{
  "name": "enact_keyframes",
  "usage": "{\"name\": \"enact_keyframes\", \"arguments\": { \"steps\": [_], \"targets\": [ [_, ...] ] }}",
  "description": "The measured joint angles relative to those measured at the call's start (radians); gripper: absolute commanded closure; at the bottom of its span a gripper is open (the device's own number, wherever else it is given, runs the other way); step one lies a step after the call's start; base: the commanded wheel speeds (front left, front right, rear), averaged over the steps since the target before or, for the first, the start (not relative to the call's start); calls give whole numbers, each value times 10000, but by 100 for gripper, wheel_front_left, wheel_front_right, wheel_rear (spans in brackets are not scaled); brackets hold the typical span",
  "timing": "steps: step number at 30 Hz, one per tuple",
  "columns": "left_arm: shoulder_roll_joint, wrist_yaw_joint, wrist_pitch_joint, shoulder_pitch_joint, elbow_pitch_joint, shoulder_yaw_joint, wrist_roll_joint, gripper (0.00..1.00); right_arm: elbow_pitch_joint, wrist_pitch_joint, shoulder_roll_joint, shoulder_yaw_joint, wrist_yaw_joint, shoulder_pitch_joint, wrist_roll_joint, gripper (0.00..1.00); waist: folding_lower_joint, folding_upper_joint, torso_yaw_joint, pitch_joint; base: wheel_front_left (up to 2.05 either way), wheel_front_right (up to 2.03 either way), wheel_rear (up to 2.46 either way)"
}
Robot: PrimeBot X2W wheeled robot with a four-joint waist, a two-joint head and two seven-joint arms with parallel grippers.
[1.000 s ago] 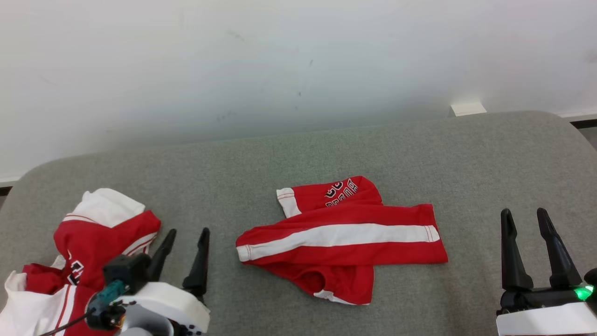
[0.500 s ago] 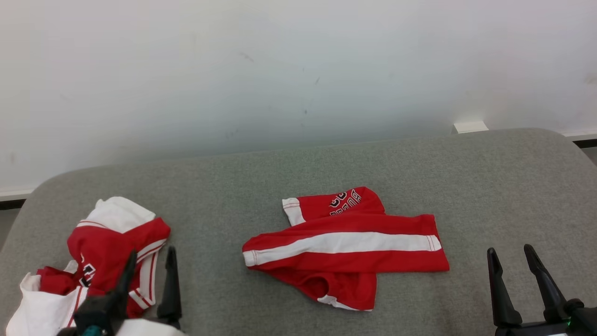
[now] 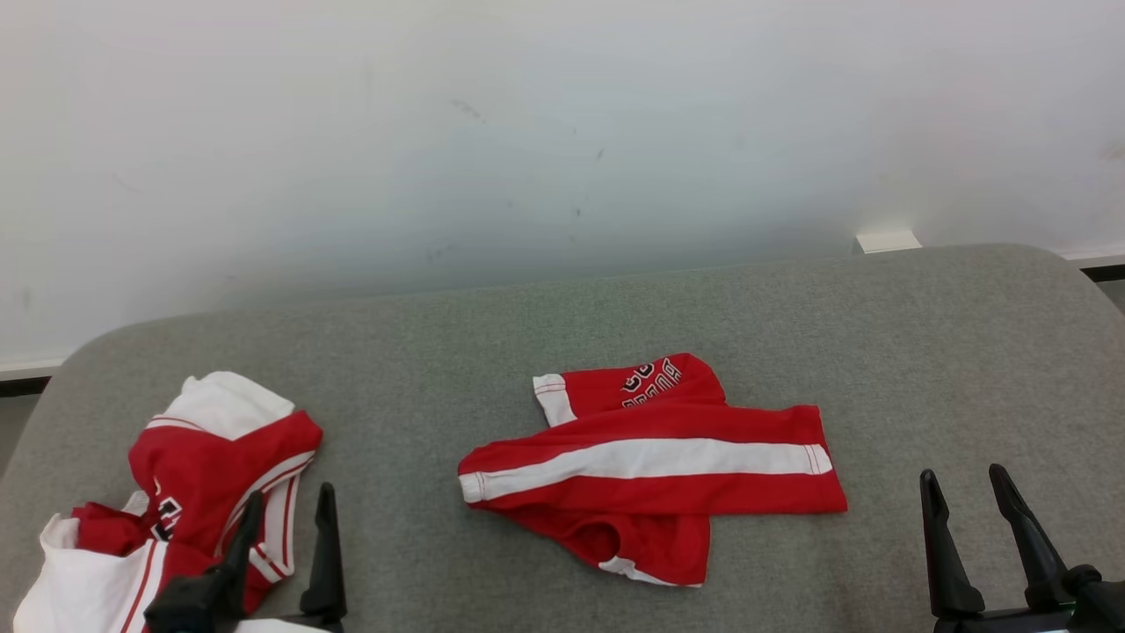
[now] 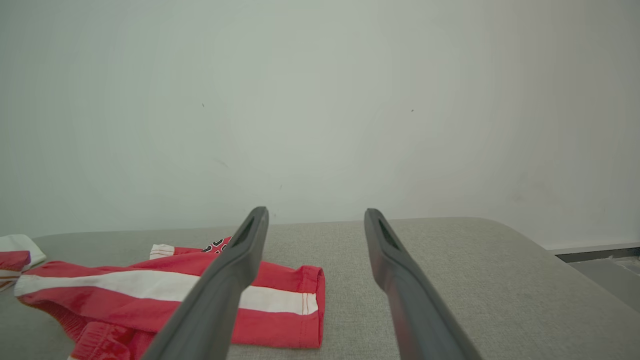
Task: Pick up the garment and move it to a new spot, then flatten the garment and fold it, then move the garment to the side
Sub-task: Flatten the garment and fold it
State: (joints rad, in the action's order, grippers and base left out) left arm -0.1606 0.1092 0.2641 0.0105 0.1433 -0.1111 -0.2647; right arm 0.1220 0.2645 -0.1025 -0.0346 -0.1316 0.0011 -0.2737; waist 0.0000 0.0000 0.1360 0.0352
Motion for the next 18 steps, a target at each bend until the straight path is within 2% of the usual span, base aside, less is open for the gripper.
{"name": "enact_keyframes", "arguments": {
  "steps": [7,10,13,18],
  "targets": [
    [188,-405,0,54,282,61,155,0,209,0,-127,-75,0,-66,-58,0,0,0,62,-33,0,0,0],
    [314,-853,-136,76,683,-165,-82,0,485,-48,-280,-163,0,-244,-65,0,0,0,77,-67,0,0,0],
    [326,-1243,-550,219,865,-449,-178,0,955,-796,-539,-500,0,-808,-192,0,0,0,142,-154,0,0,0],
    [293,-1588,-1452,520,840,-792,-453,0,1831,-2324,-1081,-1151,0,-1958,-1037,0,0,0,173,-359,0,0,0]
  ]
}}
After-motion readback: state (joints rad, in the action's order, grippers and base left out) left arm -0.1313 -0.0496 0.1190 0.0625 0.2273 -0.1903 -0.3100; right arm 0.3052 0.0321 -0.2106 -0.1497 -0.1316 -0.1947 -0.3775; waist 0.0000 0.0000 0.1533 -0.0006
